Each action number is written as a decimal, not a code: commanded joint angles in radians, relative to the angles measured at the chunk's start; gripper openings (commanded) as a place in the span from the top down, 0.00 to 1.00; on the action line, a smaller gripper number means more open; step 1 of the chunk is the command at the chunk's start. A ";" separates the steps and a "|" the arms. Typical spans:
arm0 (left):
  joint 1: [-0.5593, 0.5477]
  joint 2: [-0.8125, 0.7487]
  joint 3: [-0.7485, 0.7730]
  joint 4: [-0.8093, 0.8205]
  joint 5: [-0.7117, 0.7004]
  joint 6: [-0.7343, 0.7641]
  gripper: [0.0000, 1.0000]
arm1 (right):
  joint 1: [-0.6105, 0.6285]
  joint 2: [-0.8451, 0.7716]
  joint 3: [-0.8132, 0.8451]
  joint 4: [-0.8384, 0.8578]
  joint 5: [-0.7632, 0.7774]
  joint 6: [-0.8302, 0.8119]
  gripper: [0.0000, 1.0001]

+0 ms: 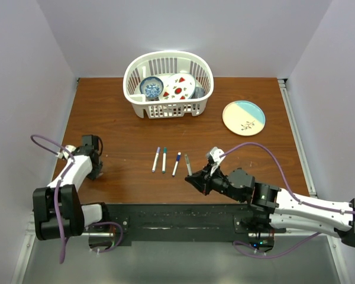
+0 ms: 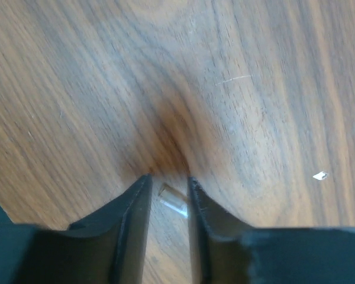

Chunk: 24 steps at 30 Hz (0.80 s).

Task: Insert the pens into the pen caps

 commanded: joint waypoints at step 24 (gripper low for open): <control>0.003 -0.020 -0.087 -0.058 0.211 -0.067 0.39 | 0.001 0.046 0.069 0.040 -0.036 0.038 1.00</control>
